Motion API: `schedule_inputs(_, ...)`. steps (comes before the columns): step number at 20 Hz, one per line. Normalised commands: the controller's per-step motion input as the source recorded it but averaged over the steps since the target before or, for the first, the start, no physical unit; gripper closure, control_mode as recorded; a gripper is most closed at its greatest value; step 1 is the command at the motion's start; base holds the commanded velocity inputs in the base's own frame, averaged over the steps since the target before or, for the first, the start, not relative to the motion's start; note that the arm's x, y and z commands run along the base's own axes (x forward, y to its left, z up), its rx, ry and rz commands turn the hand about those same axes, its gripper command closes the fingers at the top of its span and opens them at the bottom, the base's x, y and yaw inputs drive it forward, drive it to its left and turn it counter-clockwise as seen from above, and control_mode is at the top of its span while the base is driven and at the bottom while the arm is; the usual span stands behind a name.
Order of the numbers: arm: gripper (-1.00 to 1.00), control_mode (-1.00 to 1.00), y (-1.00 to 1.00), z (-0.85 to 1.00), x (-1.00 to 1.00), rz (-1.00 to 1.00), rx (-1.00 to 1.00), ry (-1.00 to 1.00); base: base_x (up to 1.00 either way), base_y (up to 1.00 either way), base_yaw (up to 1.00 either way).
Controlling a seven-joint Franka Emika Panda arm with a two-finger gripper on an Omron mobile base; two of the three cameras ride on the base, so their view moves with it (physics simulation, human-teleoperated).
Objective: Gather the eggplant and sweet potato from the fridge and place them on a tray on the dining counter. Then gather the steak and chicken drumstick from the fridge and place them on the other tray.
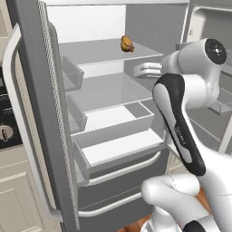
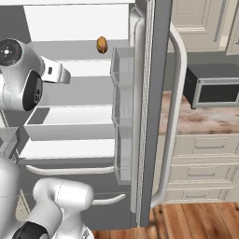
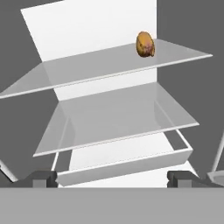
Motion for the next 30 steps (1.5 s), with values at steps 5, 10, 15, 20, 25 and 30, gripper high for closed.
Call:
schedule_inputs(5,-1.0,-1.0,-0.17,0.31,0.05,0.0,-0.04,0.0,0.0,0.0,0.0)
schedule_inputs(10,-1.0,-1.0,-0.07,0.01,0.07,0.0,-0.11,-0.02,0.0,0.0,0.0)
schedule_inputs(15,-1.0,-1.0,-0.03,0.0,0.29,0.0,-0.08,-0.04,0.0,0.0,0.0)
schedule_inputs(20,-1.0,-1.0,-0.07,0.0,0.17,0.0,-0.02,-0.16,0.0,0.0,0.0)
schedule_inputs(25,-1.0,-1.0,-0.16,0.05,0.19,0.0,0.0,-0.19,0.0,0.0,0.0)
schedule_inputs(30,-1.0,-1.0,-0.01,0.2,0.33,0.0,-0.02,-0.12,0.0,0.0,0.0)
